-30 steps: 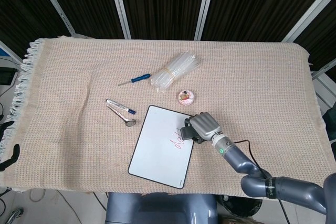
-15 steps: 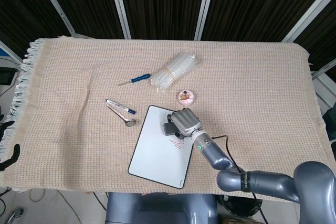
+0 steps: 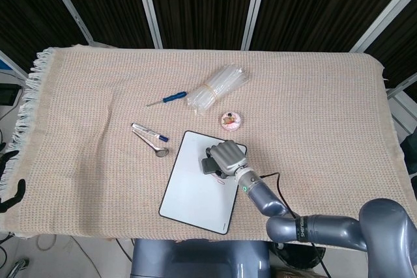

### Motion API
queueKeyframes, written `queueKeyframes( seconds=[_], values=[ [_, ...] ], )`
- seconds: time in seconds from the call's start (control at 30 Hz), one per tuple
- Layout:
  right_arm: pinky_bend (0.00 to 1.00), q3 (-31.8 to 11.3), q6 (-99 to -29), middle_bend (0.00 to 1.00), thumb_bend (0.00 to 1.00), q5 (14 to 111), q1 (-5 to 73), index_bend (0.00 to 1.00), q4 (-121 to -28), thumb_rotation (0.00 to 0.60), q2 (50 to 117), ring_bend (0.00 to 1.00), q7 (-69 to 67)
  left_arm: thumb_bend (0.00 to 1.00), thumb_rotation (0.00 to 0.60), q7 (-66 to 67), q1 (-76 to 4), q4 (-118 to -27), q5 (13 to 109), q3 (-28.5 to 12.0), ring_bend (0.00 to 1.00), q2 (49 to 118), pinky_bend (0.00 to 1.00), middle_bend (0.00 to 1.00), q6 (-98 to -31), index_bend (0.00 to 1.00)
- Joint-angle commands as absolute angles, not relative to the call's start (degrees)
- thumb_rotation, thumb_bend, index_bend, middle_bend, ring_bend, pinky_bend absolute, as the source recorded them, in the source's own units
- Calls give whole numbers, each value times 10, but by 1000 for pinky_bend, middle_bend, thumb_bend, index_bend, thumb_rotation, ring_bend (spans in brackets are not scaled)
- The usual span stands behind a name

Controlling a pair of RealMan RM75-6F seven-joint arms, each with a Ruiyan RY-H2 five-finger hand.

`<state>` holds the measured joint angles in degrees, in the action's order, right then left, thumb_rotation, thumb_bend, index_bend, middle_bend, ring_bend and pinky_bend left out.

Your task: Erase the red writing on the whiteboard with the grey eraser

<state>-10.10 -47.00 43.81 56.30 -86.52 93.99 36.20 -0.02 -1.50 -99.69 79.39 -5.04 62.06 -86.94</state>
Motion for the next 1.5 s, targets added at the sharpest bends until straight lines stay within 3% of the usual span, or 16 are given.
queueKeyframes(
  seconds=[0.03,0.83,1.5],
  values=[
    [390,-96,-472,474,438,440,564,444,-866,600,941,482,361,432,600,-1,-15,-997,793,-51,0,620,0,19,-870,184],
    [393,-15,-521,476,438,505,511,448,-1000,600,878,483,345,433,600,9,-15,-994,796,-49,0,624,0,18,-871,179],
    [393,-74,-518,475,438,457,544,448,-866,600,944,485,350,432,600,8,-16,-992,793,-51,0,621,0,18,-870,179]
  ],
)
